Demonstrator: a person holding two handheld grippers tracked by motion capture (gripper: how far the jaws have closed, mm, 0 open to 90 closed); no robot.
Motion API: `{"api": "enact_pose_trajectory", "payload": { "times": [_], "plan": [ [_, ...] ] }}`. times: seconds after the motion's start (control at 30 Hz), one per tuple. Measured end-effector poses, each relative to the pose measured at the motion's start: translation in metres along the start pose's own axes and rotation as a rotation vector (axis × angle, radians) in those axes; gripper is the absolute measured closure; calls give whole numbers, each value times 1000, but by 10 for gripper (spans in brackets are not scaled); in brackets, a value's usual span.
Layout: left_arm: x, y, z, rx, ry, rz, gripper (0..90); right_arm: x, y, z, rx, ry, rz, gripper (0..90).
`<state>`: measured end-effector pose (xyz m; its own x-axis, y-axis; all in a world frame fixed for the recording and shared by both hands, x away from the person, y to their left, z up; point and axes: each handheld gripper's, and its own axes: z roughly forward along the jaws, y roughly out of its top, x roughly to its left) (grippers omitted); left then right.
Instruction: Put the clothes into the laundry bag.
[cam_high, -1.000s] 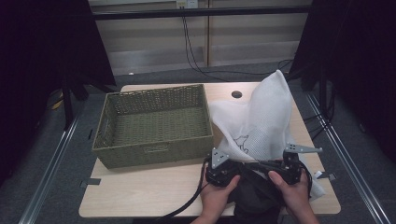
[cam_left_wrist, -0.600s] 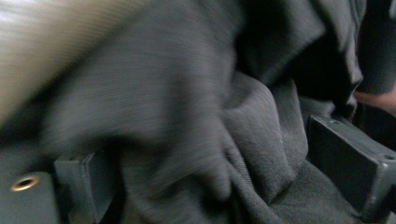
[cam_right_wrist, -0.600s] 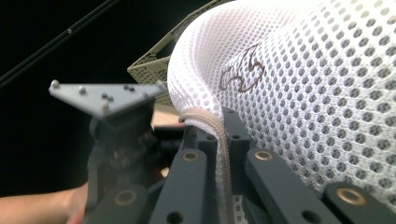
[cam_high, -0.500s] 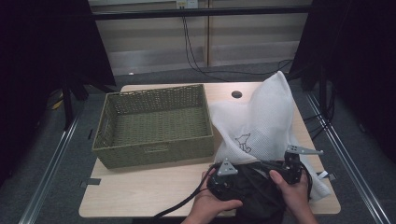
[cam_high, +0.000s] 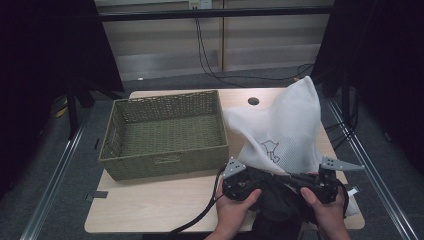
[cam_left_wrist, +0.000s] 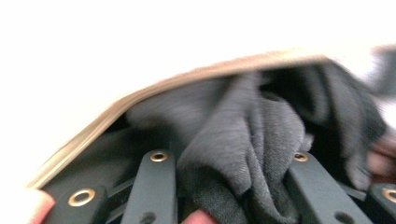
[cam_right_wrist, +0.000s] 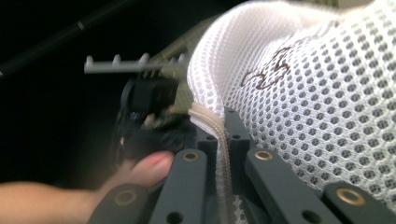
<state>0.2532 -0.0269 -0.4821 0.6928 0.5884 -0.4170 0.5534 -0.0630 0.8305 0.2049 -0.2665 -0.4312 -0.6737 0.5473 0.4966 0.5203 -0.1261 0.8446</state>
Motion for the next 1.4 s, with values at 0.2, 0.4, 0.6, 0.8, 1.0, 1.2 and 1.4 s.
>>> {"api": "enact_pose_trajectory", "payload": {
  "times": [0.2,0.4,0.6,0.8,1.0,1.2,1.4],
  "plan": [
    [16,-5,10,125,-44,43,526,-22,-18,5,56,-41,62,890],
    [11,-8,-31,149,-93,200,122,-28,-16,0,16,-55,83,889],
    [18,-25,-30,319,-28,170,85,-26,-15,4,2,-53,84,889],
    [2,-18,-12,365,20,239,439,-20,-16,14,10,-37,61,889],
    [-19,-2,-18,135,-141,201,739,-7,-8,14,-2,-28,4,889],
    [-13,12,-6,23,-27,109,745,10,-2,4,0,7,-39,890],
    [12,-5,14,201,21,71,479,-10,-18,11,65,-75,1,890]
  ]
}}
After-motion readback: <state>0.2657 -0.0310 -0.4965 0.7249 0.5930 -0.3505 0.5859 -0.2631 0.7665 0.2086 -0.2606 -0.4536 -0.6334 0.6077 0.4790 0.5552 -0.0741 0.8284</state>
